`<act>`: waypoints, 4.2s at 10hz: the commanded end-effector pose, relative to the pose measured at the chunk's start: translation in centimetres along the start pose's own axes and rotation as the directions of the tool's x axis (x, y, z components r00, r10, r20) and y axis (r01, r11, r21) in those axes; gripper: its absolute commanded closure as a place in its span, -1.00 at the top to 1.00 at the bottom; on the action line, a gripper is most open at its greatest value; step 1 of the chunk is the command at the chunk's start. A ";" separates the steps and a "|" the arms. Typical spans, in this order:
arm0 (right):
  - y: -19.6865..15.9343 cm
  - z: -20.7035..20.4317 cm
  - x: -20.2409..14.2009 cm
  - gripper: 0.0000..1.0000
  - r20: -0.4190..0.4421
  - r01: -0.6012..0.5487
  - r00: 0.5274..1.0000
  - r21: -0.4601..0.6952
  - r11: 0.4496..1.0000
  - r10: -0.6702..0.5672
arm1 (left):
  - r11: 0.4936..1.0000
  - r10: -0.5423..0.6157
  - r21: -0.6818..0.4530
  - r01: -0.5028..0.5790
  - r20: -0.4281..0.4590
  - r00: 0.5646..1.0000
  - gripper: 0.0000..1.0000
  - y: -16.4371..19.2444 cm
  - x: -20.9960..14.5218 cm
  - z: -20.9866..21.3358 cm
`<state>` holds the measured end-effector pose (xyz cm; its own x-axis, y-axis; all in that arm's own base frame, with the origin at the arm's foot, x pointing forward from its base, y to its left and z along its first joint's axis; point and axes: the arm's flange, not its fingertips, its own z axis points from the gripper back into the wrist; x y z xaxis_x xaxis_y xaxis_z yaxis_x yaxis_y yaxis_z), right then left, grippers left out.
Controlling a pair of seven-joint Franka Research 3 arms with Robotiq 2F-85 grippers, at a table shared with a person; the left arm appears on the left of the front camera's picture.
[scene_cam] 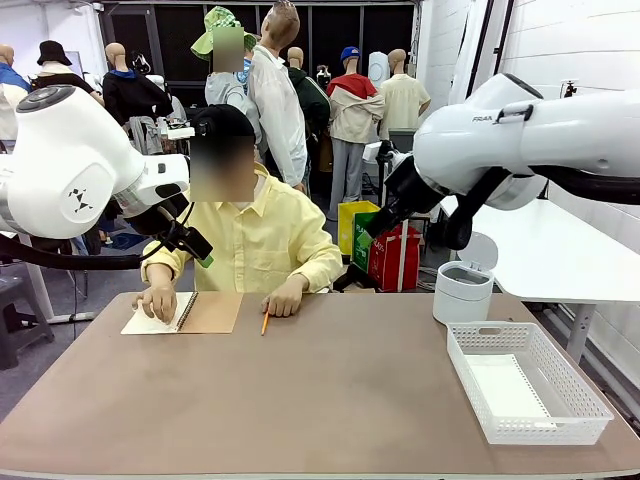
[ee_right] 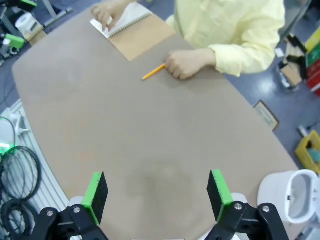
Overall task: Sort the paper based on its condition.
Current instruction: If a person hands you a paper, place it in the Organizing basket , and if it's crumpled, put it in the Trash can.
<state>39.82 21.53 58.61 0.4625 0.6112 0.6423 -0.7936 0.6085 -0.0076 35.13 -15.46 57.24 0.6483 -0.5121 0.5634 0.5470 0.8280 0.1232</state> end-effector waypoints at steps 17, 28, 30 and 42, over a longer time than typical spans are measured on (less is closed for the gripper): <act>2.0 -4.2 -2.8 1.00 0.069 -0.083 0.995 0.062 0.995 0.079 | 1.000 0.000 -0.001 0.000 0.001 1.000 1.00 0.1 0.0 0.1; 2.0 -4.2 -2.8 1.00 0.069 -0.083 0.995 0.062 0.995 0.079 | 1.000 0.000 -0.001 0.000 0.001 1.000 1.00 0.1 0.0 0.1; 2.0 -4.2 -2.8 1.00 0.069 -0.083 0.995 0.062 0.995 0.079 | 1.000 0.000 -0.001 0.000 0.001 1.000 1.00 0.1 0.0 0.1; 2.0 -4.2 -2.8 1.00 0.069 -0.083 0.995 0.062 0.995 0.079 | 1.000 0.000 -0.001 0.000 0.001 1.000 1.00 0.1 0.0 0.1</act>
<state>38.71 23.22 53.55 0.3696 0.6160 0.6956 -0.8530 0.5219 -0.0090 35.13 -15.46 57.24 0.6483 -0.5121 0.5634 0.5470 0.8280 0.1233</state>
